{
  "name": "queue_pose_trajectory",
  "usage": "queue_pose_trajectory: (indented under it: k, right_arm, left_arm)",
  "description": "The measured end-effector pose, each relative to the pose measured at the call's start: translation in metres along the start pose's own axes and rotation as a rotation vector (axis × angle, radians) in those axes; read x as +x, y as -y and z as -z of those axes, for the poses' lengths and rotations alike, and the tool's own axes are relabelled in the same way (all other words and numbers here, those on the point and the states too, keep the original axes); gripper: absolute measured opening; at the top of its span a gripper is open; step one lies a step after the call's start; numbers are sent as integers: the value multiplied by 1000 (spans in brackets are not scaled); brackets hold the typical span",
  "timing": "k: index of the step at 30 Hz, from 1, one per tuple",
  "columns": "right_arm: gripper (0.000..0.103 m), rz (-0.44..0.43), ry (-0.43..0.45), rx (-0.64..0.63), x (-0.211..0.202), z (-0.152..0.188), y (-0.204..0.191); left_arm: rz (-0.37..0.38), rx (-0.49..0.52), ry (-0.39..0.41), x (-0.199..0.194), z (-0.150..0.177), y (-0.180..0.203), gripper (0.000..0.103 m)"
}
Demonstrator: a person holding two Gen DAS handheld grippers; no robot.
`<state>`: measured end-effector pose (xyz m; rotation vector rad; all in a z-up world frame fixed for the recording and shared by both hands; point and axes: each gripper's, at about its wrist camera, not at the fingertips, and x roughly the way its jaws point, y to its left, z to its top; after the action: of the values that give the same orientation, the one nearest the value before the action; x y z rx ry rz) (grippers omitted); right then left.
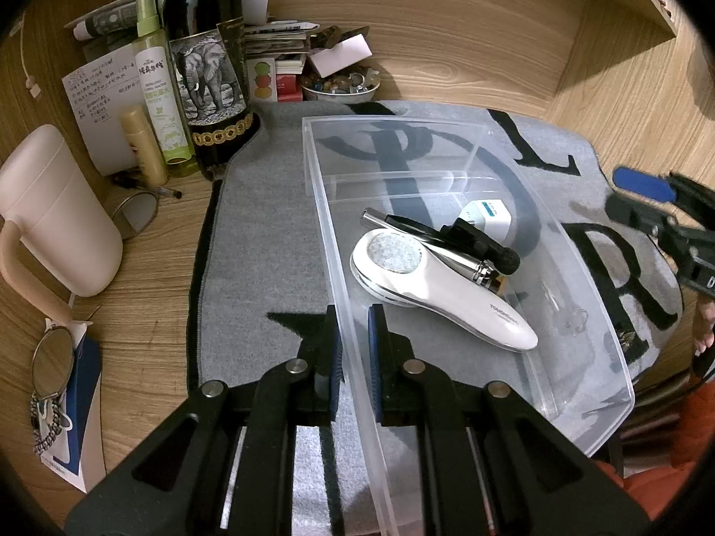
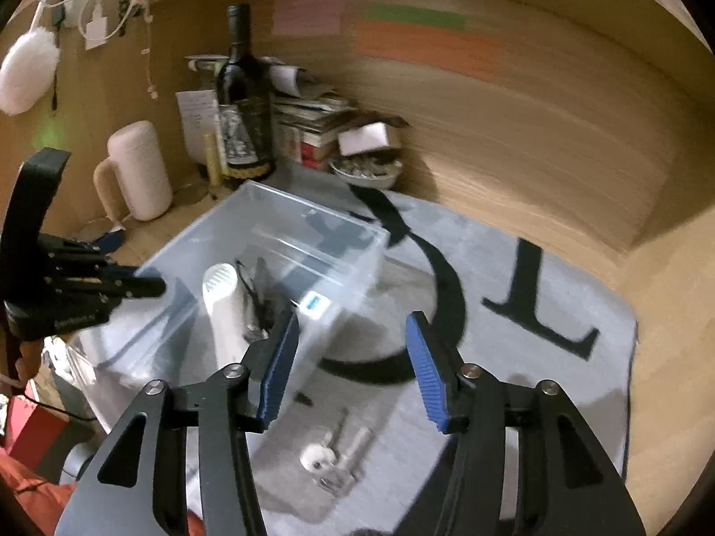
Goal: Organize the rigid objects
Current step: 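Move the right tool to the keys on the rug and grasp them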
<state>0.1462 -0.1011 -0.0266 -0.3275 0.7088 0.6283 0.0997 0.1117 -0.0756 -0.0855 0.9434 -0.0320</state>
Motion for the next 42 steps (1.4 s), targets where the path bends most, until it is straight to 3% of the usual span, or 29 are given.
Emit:
queue_pose_trajectory:
  k: [20, 27, 31, 42]
  right_arm:
    - [47, -24, -308, -25, 47, 86, -7]
    - [43, -47, -278, 18, 48, 87, 2]
    - [26, -47, -261, 35, 48, 87, 5]
    - [25, -2, -190, 63, 34, 78, 9]
  left_arm:
    - [0, 0, 1, 0, 0, 0, 10]
    - [0, -1, 0, 0, 0, 0, 10]
    - [1, -3, 1, 0, 0, 0, 10]
    - [4, -8, 0, 0, 0, -1, 10]
